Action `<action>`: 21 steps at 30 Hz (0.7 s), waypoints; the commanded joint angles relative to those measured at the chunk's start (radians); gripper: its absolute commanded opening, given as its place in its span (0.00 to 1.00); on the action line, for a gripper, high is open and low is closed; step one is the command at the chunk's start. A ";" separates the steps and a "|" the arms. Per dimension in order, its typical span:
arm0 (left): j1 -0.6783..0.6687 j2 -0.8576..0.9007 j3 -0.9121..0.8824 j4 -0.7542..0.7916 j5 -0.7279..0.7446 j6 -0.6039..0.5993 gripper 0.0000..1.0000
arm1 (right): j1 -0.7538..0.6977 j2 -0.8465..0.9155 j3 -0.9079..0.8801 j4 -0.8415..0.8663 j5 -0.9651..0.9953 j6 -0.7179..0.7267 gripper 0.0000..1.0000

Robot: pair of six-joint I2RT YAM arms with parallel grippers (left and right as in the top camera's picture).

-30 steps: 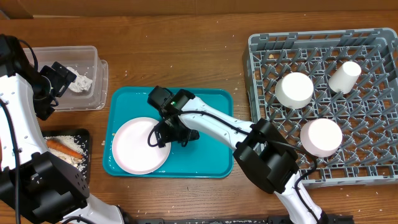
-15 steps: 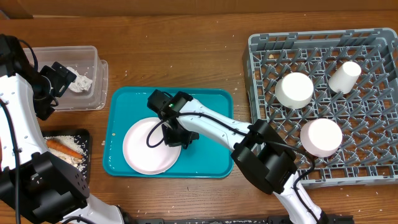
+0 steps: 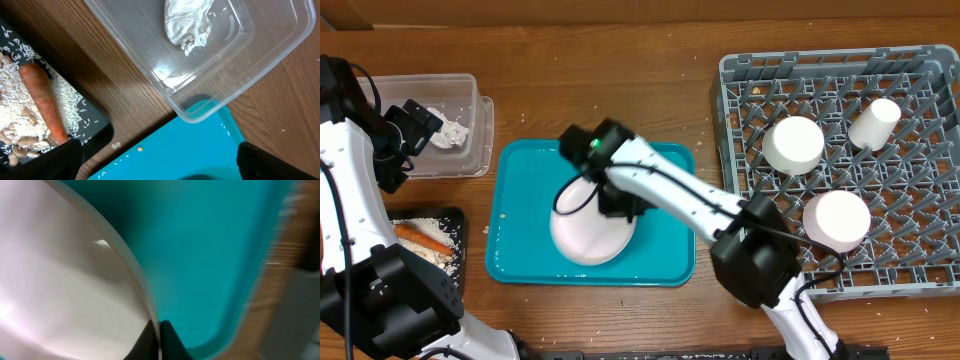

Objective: Sort waste into correct bins and load items into the dishwasher
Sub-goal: 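Lift the large plate and carry it to the rack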

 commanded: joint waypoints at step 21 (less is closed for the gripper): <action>0.004 0.012 0.006 0.002 -0.014 -0.007 1.00 | -0.687 -0.415 0.075 -0.081 0.472 -0.029 0.04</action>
